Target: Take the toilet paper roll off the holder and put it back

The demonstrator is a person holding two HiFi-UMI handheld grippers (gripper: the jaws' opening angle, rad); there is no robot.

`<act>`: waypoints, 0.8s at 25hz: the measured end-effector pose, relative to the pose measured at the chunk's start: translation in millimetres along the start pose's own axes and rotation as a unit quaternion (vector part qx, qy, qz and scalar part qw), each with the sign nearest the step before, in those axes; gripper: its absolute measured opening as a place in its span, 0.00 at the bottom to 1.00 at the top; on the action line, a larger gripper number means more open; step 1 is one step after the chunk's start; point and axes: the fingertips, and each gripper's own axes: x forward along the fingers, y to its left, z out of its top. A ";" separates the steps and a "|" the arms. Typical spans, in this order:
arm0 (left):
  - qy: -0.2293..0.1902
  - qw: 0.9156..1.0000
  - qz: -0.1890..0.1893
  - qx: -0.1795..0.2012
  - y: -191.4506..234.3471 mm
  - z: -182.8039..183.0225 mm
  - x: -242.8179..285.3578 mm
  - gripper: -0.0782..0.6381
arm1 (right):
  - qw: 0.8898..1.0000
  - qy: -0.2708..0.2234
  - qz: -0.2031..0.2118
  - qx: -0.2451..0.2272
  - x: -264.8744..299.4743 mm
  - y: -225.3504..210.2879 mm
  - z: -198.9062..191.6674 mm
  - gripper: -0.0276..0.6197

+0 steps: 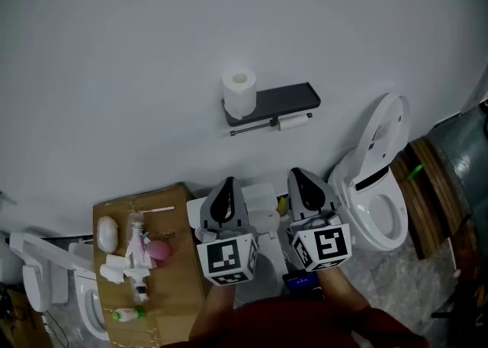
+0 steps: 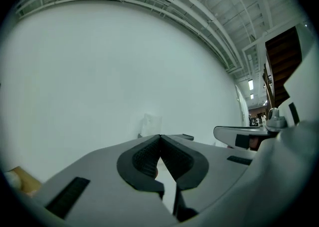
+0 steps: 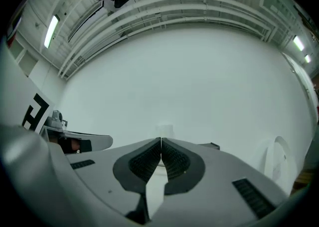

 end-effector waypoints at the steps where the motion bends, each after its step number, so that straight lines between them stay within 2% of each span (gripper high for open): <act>1: -0.002 1.000 0.008 0.001 3.7 0.4 10.5 0.12 | 1.000 -0.001 0.007 0.003 12.6 -4.5 -1.9 0.07; 11: -0.011 0.998 0.066 0.013 29.0 1.7 96.8 0.12 | 0.998 0.003 0.052 0.022 114.9 -44.3 -13.7 0.07; 19: -0.011 0.997 0.077 0.018 44.1 4.7 126.7 0.12 | 0.997 0.010 0.076 0.020 161.2 -39.9 -18.5 0.07; 20: -0.010 0.997 0.077 0.019 45.7 3.7 128.5 0.12 | 0.996 0.015 0.086 0.021 167.1 -36.8 -19.7 0.12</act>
